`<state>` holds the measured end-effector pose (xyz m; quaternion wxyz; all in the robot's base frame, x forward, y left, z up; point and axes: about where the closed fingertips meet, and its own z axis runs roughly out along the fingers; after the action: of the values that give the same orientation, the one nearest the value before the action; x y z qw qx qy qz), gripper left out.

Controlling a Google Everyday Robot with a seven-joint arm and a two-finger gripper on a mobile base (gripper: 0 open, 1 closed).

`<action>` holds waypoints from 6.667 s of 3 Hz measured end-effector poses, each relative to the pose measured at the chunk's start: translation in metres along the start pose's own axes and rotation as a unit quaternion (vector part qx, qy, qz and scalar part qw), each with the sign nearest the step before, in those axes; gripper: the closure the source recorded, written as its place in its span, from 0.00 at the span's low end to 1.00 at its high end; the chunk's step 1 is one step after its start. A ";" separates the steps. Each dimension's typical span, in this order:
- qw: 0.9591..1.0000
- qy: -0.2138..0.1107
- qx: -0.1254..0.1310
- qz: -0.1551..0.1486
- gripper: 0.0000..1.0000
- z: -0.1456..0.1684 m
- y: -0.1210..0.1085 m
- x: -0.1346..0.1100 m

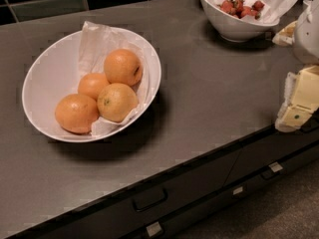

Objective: Pick orange from white bowl

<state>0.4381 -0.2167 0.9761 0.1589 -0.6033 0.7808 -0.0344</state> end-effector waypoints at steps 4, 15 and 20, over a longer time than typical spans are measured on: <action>0.994 -0.010 0.004 -0.109 0.00 0.002 -0.014 -0.083; 0.927 -0.122 -0.082 -0.346 0.22 0.074 -0.022 -0.305; 0.921 -0.136 -0.128 -0.342 0.35 0.114 -0.020 -0.306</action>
Offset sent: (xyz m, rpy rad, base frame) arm 0.0096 0.0177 0.0111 -0.0286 -0.0140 0.0508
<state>0.5577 0.0848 0.9363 0.1637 -0.8478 0.4951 0.0965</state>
